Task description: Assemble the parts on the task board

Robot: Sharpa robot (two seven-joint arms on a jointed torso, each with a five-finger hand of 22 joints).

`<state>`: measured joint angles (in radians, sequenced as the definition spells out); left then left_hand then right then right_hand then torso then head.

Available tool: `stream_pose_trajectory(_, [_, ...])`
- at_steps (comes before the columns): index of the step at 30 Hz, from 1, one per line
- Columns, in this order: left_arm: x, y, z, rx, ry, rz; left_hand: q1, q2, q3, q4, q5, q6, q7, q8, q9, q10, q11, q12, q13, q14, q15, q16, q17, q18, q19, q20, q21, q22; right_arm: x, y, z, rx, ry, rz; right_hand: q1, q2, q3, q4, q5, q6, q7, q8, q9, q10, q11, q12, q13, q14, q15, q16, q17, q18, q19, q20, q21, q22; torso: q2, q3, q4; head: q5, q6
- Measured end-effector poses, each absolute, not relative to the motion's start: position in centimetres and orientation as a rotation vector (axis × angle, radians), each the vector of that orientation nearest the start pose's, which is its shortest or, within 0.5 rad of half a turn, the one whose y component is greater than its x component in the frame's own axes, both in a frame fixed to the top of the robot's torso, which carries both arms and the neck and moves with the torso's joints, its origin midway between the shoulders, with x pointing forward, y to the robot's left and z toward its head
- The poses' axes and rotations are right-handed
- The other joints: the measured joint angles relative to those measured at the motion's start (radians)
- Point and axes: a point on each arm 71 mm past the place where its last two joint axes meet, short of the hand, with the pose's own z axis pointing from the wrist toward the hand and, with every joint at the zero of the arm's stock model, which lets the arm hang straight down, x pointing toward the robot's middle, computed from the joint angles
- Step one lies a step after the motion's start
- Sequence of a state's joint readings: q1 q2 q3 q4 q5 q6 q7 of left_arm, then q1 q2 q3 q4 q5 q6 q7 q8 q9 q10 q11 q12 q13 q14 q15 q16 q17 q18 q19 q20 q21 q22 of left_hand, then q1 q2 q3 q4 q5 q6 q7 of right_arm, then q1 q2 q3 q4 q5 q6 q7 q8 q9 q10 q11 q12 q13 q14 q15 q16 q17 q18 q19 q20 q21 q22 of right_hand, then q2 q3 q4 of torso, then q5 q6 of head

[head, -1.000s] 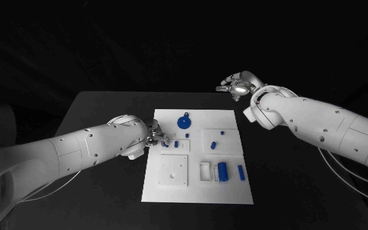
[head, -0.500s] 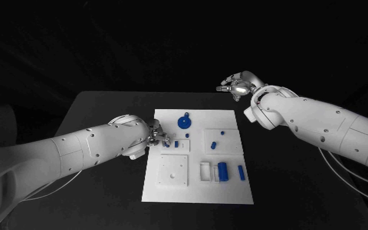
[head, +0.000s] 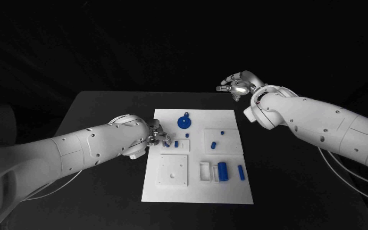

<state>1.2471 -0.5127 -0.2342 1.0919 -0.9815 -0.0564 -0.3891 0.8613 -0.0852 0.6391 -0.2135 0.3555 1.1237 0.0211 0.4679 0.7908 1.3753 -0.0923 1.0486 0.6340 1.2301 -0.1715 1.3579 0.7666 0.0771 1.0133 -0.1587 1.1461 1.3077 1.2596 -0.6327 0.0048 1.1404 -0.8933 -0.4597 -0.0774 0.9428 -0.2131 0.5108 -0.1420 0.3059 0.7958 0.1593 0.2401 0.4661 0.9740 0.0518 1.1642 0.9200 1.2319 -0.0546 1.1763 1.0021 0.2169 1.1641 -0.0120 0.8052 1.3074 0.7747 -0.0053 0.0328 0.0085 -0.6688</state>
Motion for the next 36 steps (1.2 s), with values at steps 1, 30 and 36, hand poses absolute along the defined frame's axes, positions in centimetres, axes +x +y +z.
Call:
stream_pose_trajectory(1, [53.48,17.83,-27.37,-0.275,2.218,-0.368,0.001,0.0,0.004,-0.004,0.008,0.0,0.0,0.0,0.0,0.0,0.0,0.0,-0.001,0.0,0.0,0.001,0.0,0.0,0.0,0.0,0.0,0.0,57.08,-22.35,-15.98,0.526,1.535,0.73,0.0,0.0,0.0,0.0,0.0,0.0,0.0,0.0,0.0,0.0,0.0,0.0,0.0,0.0,0.0,0.0,0.0,0.0,0.0,0.0,0.0,0.0,0.0,0.0,0.0,0.0,0.0])
stream_pose_trajectory(30, [53.53,18.07,-27.47,-0.239,2.22,-0.342,0.001,0.0,0.007,-0.021,0.027,0.0,0.0,-0.012,0.011,0.0,0.0,0.0,-0.004,0.001,-0.002,0.001,0.0,-0.002,0.0,0.0,0.004,0.0,57.07,-22.36,-15.99,0.526,1.535,0.73,0.0,0.0,0.0,0.0,0.0,-0.004,-0.001,0.0,-0.001,0.0,0.0,-0.001,-0.002,0.0,0.0,0.0,0.0,0.0,0.004,-0.001,0.0,0.0,0.0,-0.0006,0.0003,0.0,-0.002])
stream_pose_trajectory(36, [53.58,18.0,-27.47,-0.236,2.218,-0.339,0.001,0.0,0.008,-0.022,0.027,0.001,-0.001,-0.012,0.014,0.002,-0.002,0.0,-0.005,0.001,-0.002,0.001,0.0,-0.003,0.0,0.0,0.004,0.0,57.08,-22.31,-16.05,0.526,1.536,0.731,0.0,0.0,0.0,0.0,0.0,-0.004,-0.001,0.0,-0.001,0.0,0.0,-0.001,-0.002,0.0,0.0,0.0,-0.001,0.0,0.004,-0.001,0.0,0.0,0.0,-0.0001,-0.0005,0.001,-0.002])
